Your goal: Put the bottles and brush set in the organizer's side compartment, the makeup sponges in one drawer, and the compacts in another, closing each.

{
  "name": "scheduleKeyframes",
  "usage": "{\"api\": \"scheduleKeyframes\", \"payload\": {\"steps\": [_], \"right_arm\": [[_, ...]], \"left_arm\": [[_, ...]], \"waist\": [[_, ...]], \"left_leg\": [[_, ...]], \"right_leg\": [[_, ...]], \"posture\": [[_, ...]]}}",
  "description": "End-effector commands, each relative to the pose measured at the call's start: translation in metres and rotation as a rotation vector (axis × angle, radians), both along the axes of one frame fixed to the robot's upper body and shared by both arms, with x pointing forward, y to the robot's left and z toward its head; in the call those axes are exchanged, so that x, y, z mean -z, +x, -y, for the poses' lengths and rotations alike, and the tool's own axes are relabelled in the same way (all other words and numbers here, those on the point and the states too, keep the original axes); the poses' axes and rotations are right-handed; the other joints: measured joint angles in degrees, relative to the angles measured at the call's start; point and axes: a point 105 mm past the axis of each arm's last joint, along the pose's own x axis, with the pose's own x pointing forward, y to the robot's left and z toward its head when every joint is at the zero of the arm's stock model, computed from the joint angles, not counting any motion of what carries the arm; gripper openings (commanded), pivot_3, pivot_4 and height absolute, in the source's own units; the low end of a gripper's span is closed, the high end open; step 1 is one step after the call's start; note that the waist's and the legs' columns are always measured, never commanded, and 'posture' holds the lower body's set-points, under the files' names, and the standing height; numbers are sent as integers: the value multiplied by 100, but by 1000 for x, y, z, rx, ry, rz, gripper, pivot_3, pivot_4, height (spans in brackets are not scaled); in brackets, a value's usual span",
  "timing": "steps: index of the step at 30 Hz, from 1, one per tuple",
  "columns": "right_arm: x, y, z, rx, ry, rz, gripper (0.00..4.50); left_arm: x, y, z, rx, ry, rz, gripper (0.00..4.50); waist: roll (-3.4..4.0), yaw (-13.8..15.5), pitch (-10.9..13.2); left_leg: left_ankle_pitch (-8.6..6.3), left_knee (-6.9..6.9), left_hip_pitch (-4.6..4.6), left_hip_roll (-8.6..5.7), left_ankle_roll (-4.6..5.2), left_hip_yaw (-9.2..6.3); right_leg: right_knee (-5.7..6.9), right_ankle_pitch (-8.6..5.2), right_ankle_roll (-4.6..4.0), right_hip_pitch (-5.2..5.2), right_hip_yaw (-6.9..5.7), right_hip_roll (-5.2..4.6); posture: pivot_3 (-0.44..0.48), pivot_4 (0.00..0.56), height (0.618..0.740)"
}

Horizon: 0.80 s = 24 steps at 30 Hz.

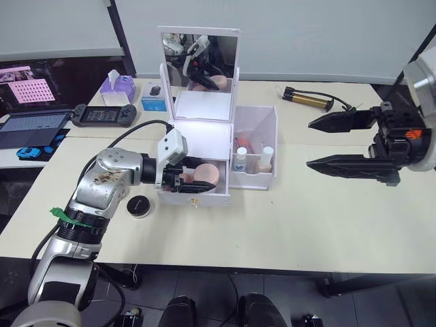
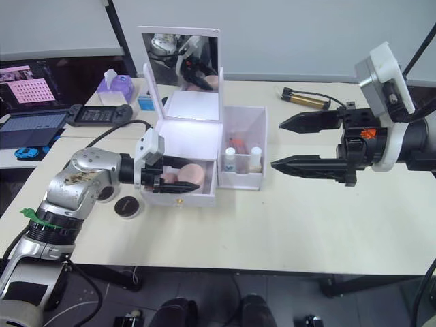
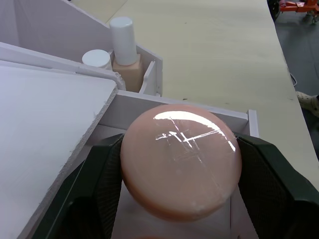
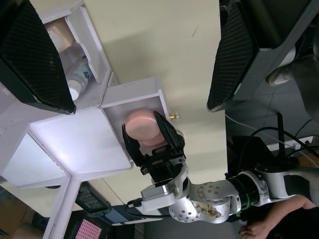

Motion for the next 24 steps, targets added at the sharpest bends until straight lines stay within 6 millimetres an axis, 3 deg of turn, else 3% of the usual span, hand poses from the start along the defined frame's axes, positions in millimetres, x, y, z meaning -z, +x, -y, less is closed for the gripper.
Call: {"api": "scheduleKeyframes", "payload": {"steps": [1,5,16,20,24], "right_arm": [[-8,-3,0,2,-8,48,4500],[-9,-1,1,4,-8,55,4500],[-12,3,-7,-64,4,69,4500],[-15,15,-9,-67,3,103,4500],[-13,25,-13,-94,-12,117,4500]], "left_arm": [[-9,0,3,13,-17,37,3336],[-12,0,4,6,-40,33,4487],[-44,-11,-18,-88,-127,28,4487],[-64,-18,-44,-186,-186,52,4487],[-60,-25,-62,-288,-209,86,4487]], "waist": [[0,0,0],[0,0,0],[0,-52,0],[0,-68,0],[0,-63,0]], "left_leg": [[0,0,0,0,0,0],[0,0,0,0,0,-1],[0,-1,0,3,0,-7],[0,-2,3,5,0,-9],[0,-5,10,6,0,-9]], "right_leg": [[0,0,0,0,0,0],[0,0,0,0,0,1],[0,-1,1,0,-1,2],[1,-1,2,-1,0,3],[2,-2,2,1,4,2]], "posture": [[0,150,725],[0,150,725],[0,150,725],[0,150,725],[0,150,725]]}}
